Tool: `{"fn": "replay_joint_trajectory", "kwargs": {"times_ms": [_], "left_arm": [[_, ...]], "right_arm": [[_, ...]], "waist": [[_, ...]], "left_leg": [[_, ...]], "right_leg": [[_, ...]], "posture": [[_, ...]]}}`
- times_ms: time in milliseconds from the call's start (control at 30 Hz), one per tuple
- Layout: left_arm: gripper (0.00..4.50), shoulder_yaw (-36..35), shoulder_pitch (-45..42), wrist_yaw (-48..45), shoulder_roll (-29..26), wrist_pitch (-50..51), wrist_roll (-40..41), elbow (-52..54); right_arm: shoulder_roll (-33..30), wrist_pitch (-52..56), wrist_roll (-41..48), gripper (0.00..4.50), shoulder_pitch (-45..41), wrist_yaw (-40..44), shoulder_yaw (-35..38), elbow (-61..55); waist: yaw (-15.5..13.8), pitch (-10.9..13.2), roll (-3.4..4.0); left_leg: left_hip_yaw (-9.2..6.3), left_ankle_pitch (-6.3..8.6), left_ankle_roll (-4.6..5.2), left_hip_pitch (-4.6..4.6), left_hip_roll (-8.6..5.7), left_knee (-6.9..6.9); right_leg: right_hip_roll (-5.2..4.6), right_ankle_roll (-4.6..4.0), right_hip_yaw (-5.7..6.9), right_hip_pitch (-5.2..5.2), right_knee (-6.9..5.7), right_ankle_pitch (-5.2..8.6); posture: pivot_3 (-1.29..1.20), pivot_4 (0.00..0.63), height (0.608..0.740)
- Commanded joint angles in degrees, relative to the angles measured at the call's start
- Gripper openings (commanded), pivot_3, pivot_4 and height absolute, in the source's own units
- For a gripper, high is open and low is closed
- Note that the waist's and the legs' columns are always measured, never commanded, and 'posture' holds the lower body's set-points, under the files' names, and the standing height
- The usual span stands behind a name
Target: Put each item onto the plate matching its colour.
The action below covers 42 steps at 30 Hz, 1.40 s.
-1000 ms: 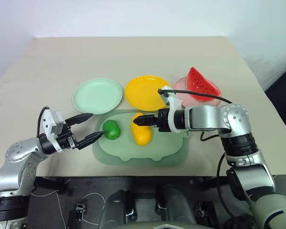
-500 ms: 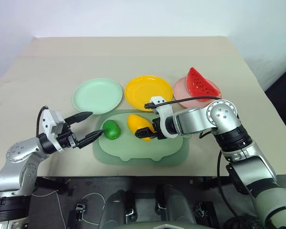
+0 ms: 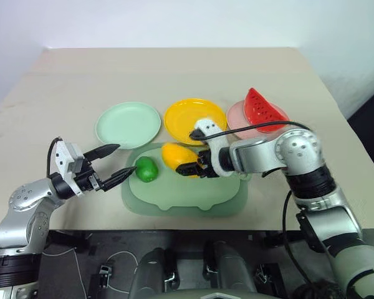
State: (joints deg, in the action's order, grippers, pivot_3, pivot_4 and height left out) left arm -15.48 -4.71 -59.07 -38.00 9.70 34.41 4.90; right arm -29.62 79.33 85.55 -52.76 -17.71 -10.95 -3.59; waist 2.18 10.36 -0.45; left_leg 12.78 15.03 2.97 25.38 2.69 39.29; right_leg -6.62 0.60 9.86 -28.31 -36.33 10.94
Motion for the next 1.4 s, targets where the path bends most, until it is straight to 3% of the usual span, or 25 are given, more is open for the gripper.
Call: {"fn": "replay_joint_trajectory", "kwargs": {"times_ms": [33,233,367,567,800,933,1100,1233,1400], "left_arm": [[4.5,-2.0,-0.3,0.5,-0.2,-0.7,0.4,0.8],[4.5,-1.2,0.2,1.6,0.6,-0.6,0.2,2.0],[4.5,-1.1,0.0,2.0,0.8,-0.4,0.3,2.2],[4.5,-1.0,0.0,2.2,0.8,-0.5,0.0,2.4],[4.5,-1.2,0.1,2.2,0.6,-0.8,-0.3,2.5],[4.5,-0.9,0.2,1.8,0.4,-1.4,-1.0,2.7],[4.5,-1.3,0.3,1.9,0.5,-0.8,-0.4,3.1],[4.5,-1.4,0.2,1.8,0.4,-0.7,-0.2,3.1],[4.5,-1.7,-0.8,2.1,0.3,-0.5,-0.1,2.5]], "right_arm": [[-1.5,-5.7,-8.3,3.24,-4.5,5.3,6.0,3.3],[-0.9,-18.9,-30.4,3.24,-9.7,21.5,1.9,18.6],[3.4,-26.2,-42.3,3.24,-15.2,31.5,-1.4,33.6],[10.9,-33.2,-54.5,3.24,-20.6,41.4,-2.0,49.1],[17.5,-38.8,-63.2,3.24,-22.1,45.6,-0.2,58.7],[17.9,-41.2,-66.7,4.48,-22.9,46.7,1.7,62.4],[18.3,-41.4,-69.6,4.48,-23.0,48.4,3.3,62.2],[16.9,-38.8,-67.4,4.48,-21.3,52.7,6.4,52.7],[10.9,-32.4,-60.1,4.48,-9.1,58.7,10.6,21.1]], "waist": [[0.0,0.0,-0.01],[0.3,0.0,0.0],[0.5,0.0,0.01],[0.5,0.0,0.01],[0.4,0.0,0.01],[0.4,0.0,0.01],[0.7,0.0,0.01],[0.9,0.0,0.02],[0.0,0.0,-0.01]], "left_leg": [[0.0,0.0,0.0,-0.01,0.0,0.0],[0.04,0.0,0.0,-0.01,0.02,-0.04],[0.12,-0.01,0.0,-0.02,0.03,-0.04],[0.19,-0.02,-0.01,-0.01,0.07,-0.04],[0.18,-0.02,-0.03,0.0,0.05,-0.02],[0.18,-0.02,-0.04,0.0,0.04,-0.02],[0.18,-0.03,-0.07,-0.01,0.04,-0.02],[0.19,-0.04,-0.07,-0.01,0.04,-0.01],[0.06,-0.03,-0.07,-0.01,-0.01,0.03]], "right_leg": [[0.0,0.0,0.0,0.0,0.0,0.0],[0.06,0.0,0.0,-0.02,0.0,0.0],[0.09,0.01,-0.03,-0.06,-0.06,0.0],[0.11,0.01,-0.07,-0.14,-0.16,0.0],[0.07,0.0,-0.07,-0.15,-0.21,0.0],[0.05,0.0,-0.07,-0.15,-0.21,0.01],[0.02,-0.01,-0.08,-0.2,-0.32,0.01],[-0.03,-0.01,-0.08,-0.25,-0.42,0.01],[-0.13,0.0,-0.07,-0.24,-0.52,0.02]], "posture": [[0.0,0.15,0.696],[0.0,0.15,0.696],[0.0,0.15,0.696],[0.0,0.15,0.696],[0.0,0.15,0.696],[0.0,0.15,0.696],[0.0,0.15,0.696],[0.0,0.15,0.696],[0.0,0.15,0.696]]}}
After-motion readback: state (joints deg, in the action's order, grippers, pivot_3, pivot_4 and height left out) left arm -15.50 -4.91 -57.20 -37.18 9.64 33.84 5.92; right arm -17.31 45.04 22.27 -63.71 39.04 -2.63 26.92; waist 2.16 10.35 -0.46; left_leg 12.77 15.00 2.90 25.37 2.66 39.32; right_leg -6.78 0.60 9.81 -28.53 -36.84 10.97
